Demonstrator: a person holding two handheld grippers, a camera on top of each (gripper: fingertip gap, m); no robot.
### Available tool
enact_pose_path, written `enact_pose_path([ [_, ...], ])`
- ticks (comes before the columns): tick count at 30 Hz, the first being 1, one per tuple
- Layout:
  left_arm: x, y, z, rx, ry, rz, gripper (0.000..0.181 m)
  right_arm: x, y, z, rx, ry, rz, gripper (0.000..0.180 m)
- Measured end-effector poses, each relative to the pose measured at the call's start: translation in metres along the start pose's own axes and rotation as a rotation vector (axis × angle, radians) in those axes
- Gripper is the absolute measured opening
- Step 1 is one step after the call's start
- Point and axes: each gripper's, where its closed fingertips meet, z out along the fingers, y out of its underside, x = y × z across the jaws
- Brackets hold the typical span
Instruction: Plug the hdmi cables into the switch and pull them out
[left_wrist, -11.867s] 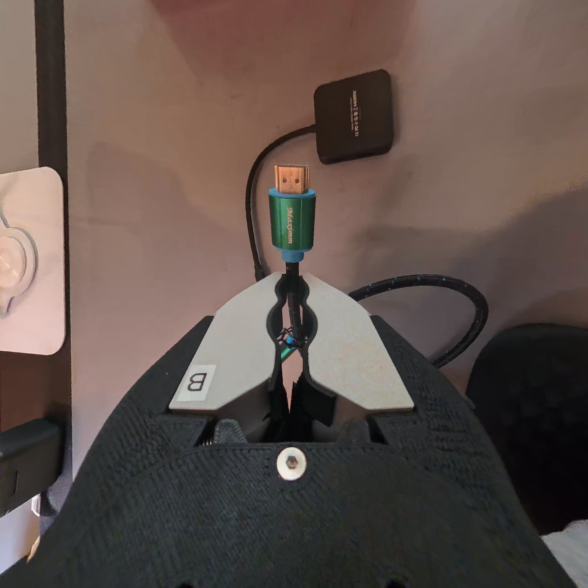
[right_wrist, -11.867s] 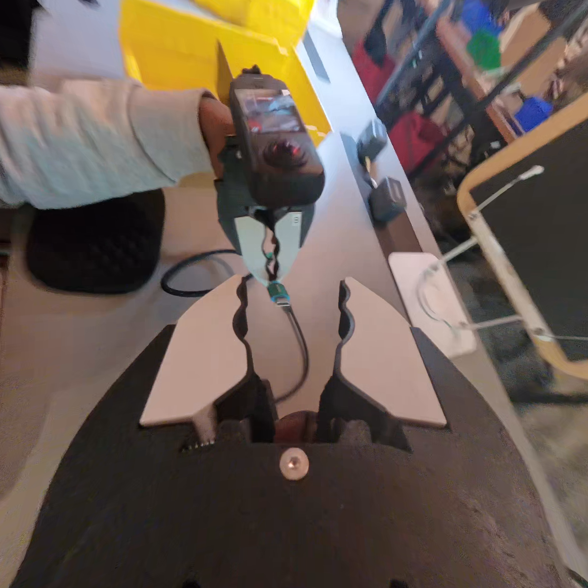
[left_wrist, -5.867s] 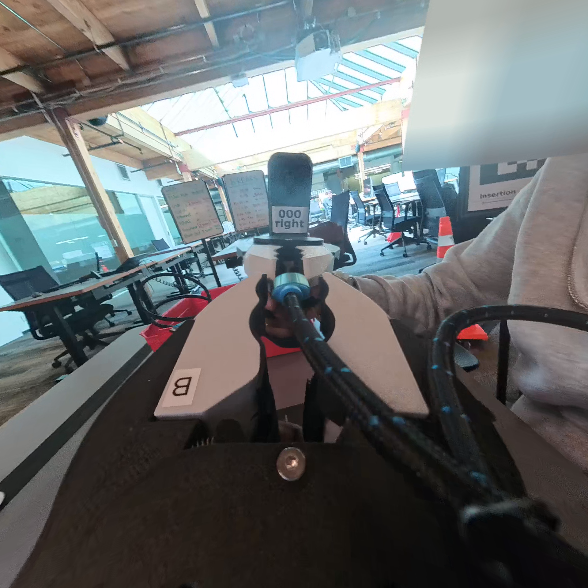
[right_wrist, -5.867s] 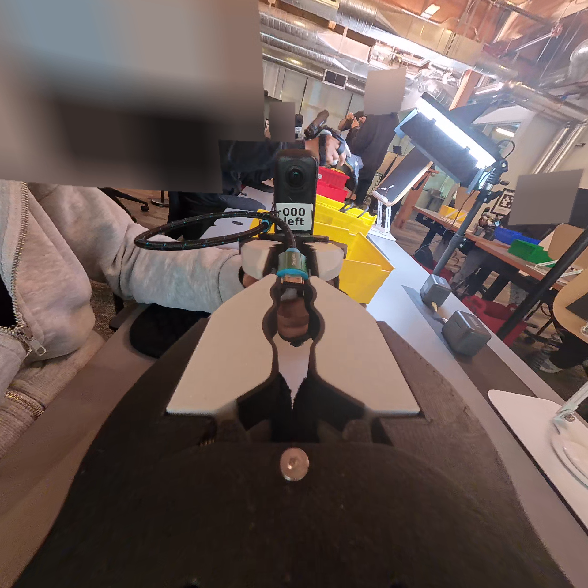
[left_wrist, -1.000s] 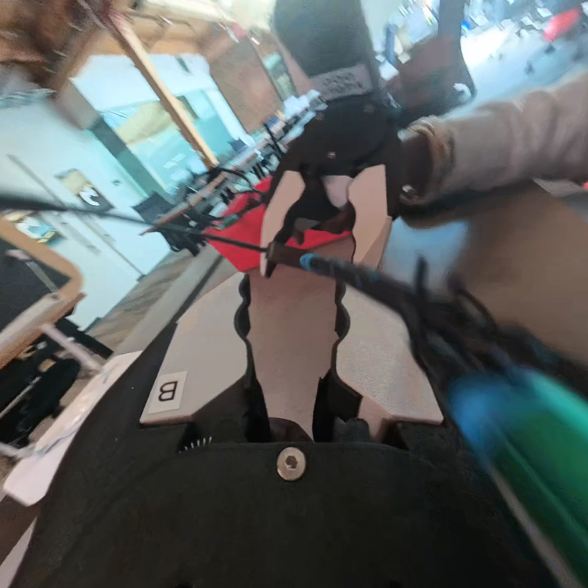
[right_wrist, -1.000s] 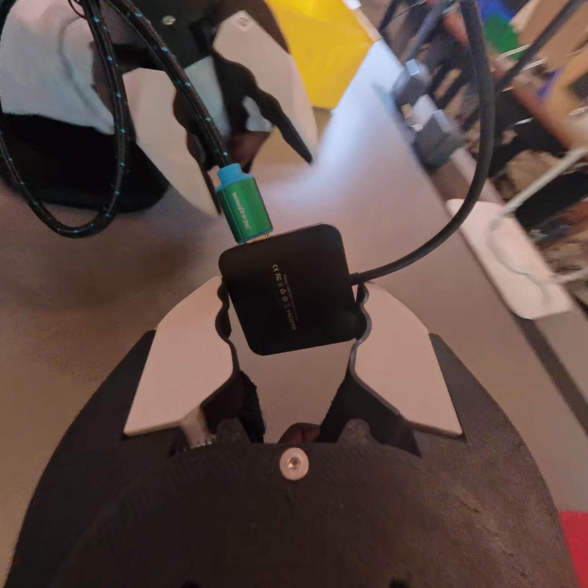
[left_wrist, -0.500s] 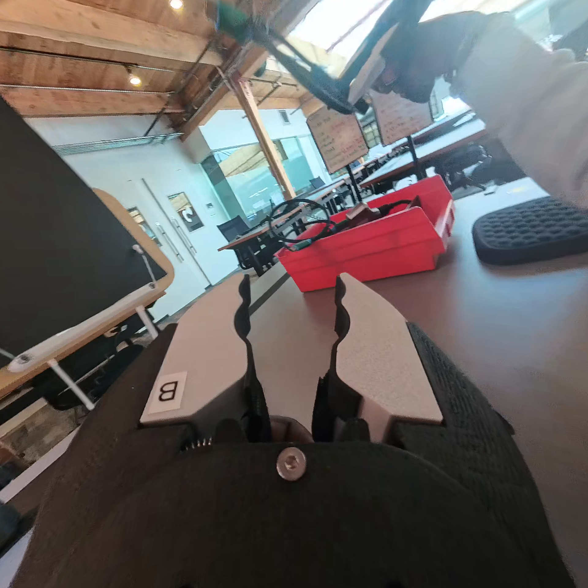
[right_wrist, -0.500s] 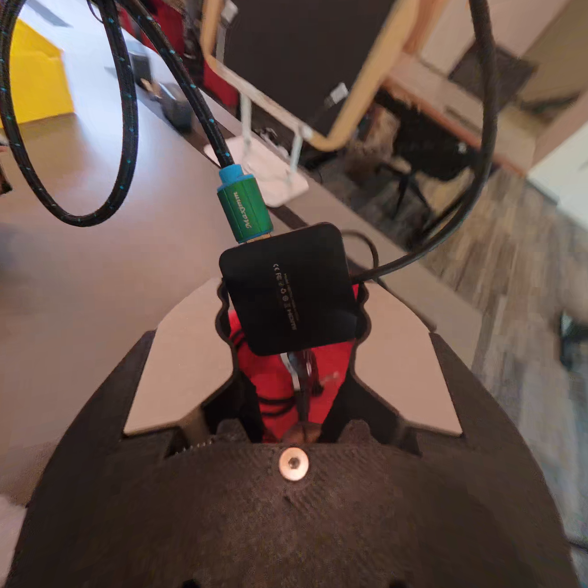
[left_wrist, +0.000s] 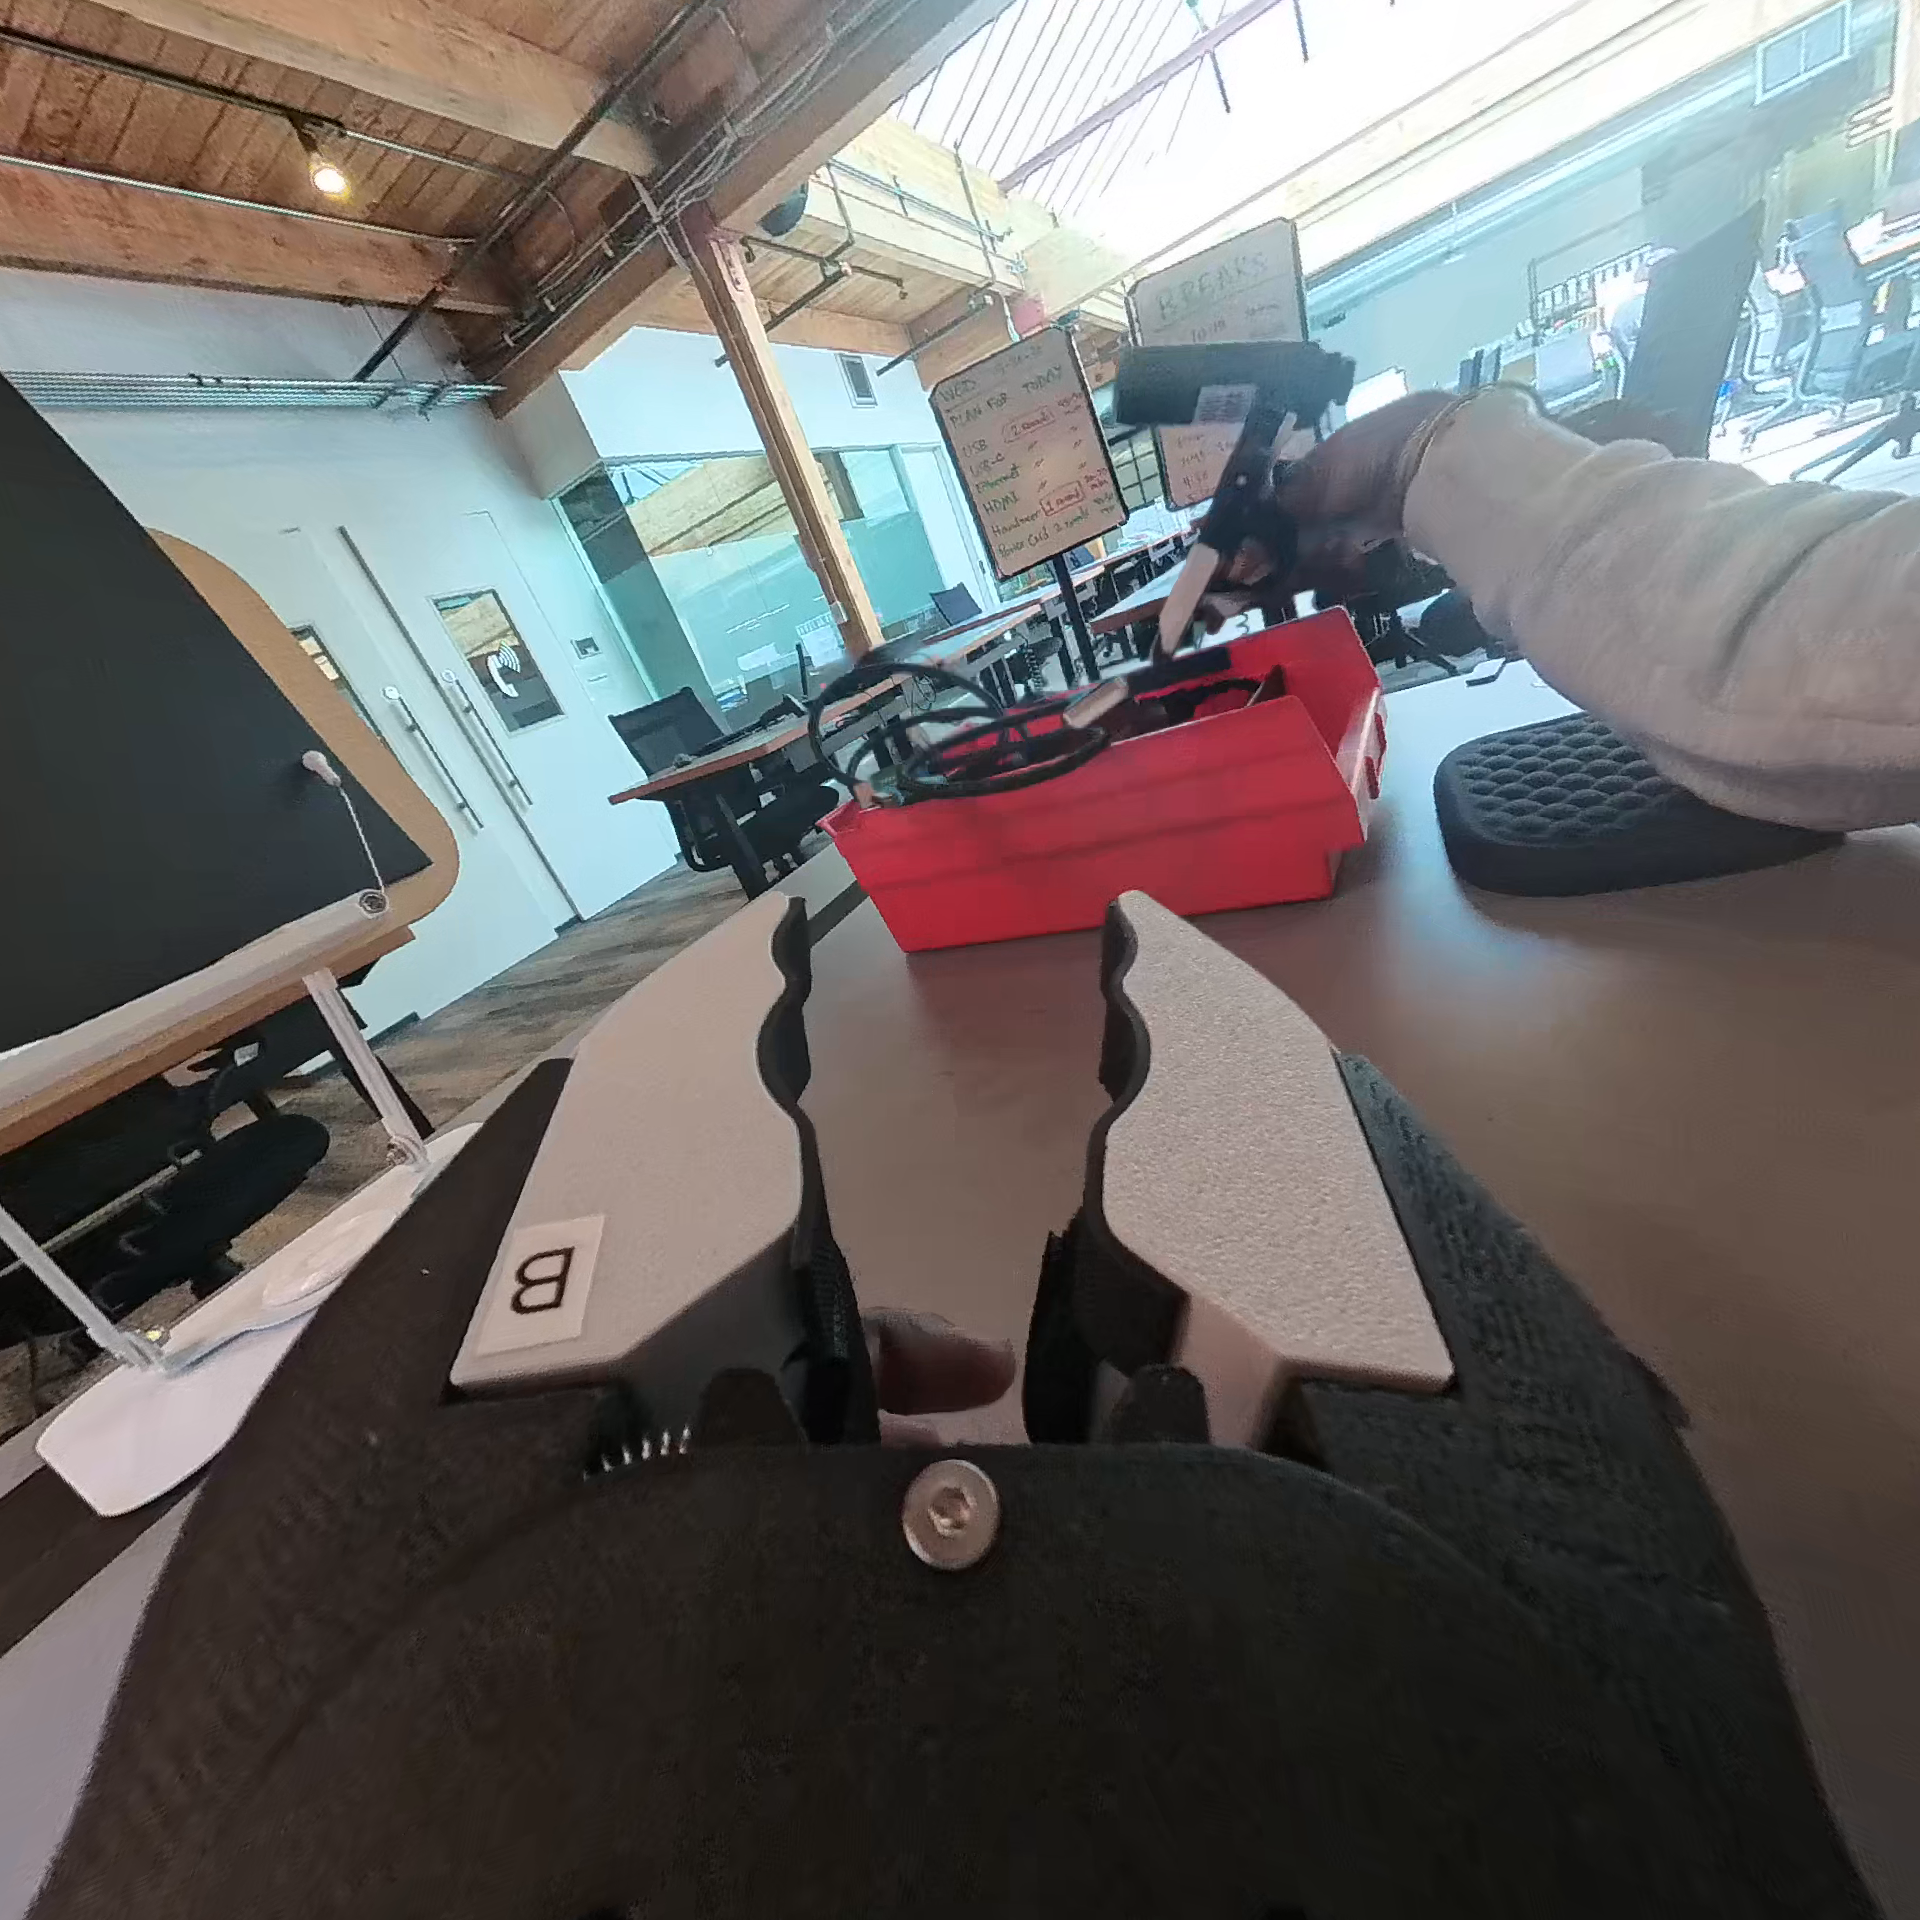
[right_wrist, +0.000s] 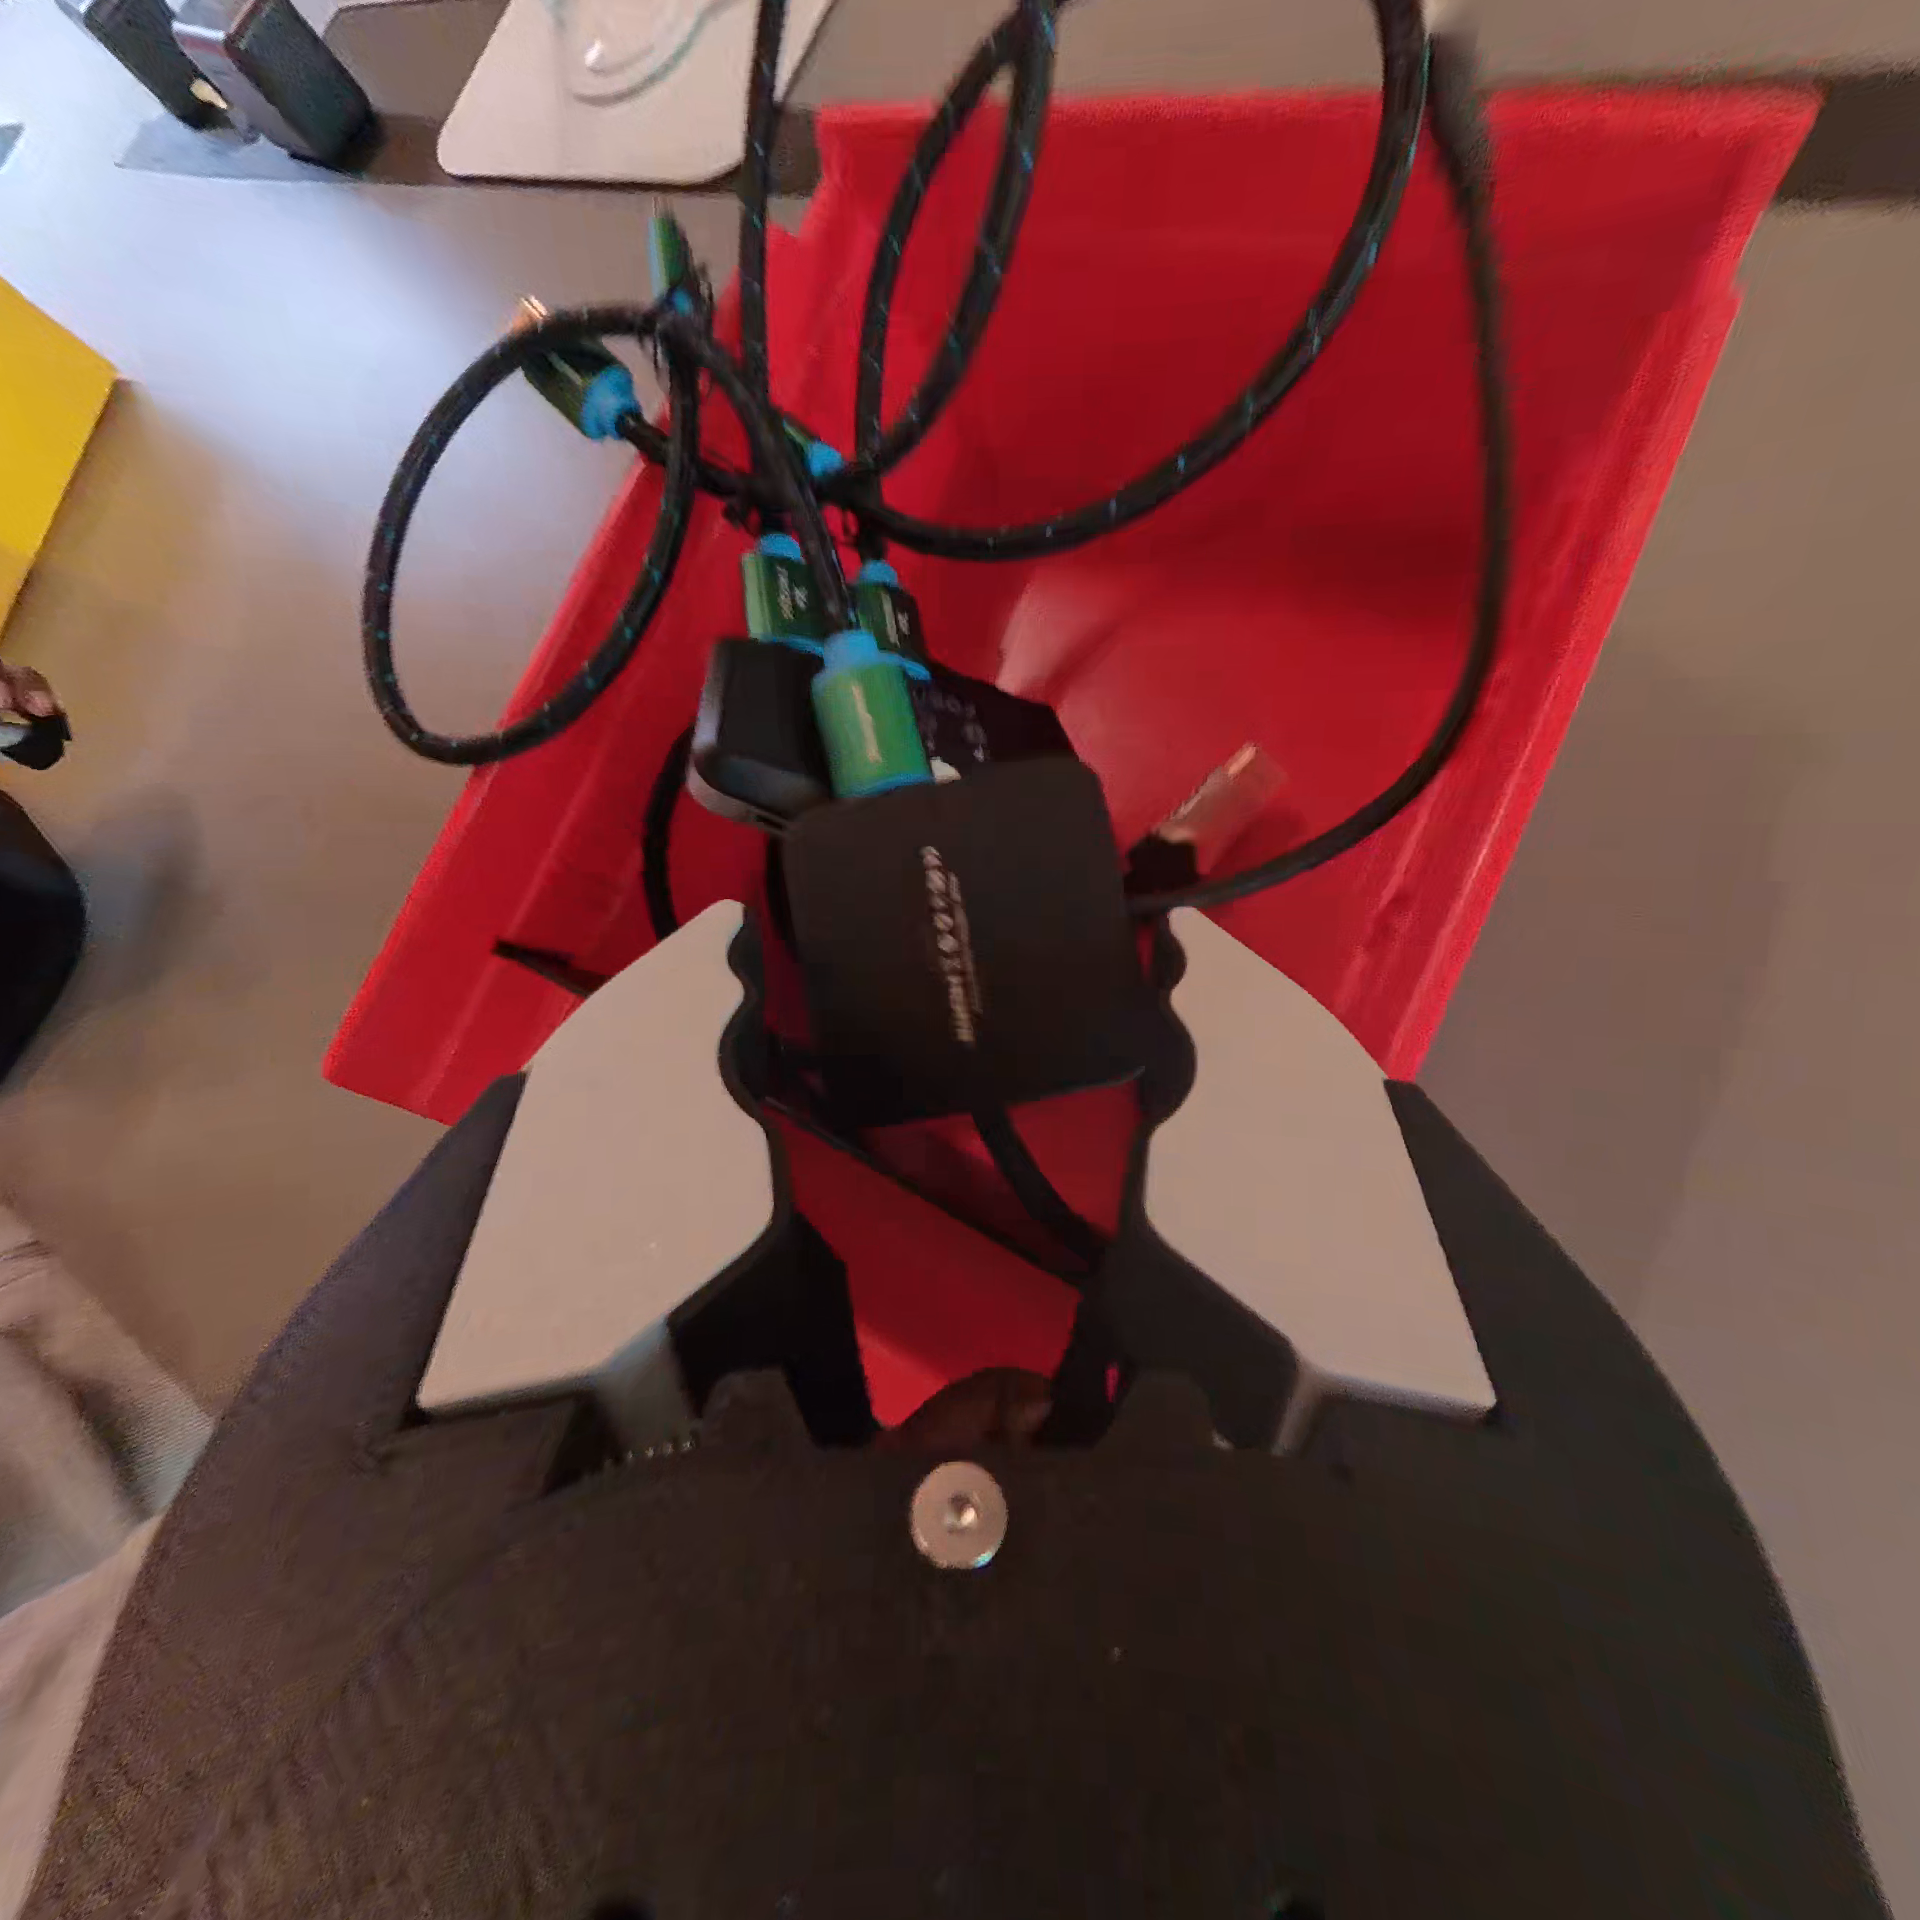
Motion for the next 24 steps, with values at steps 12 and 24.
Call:
enact_pose_path([
  [12,-0.005,0.002,0.0,-0.017,-0.034,0.008,0.056,0.027,0.012,-0.066,0.099,0.35,-0.11,0.057],
  [24,-0.014,0.017,0.001,-0.111,-0.085,0.019,0.055,0.053,0.025,-0.011,-0.006,0.223,-0.128,0.042],
])
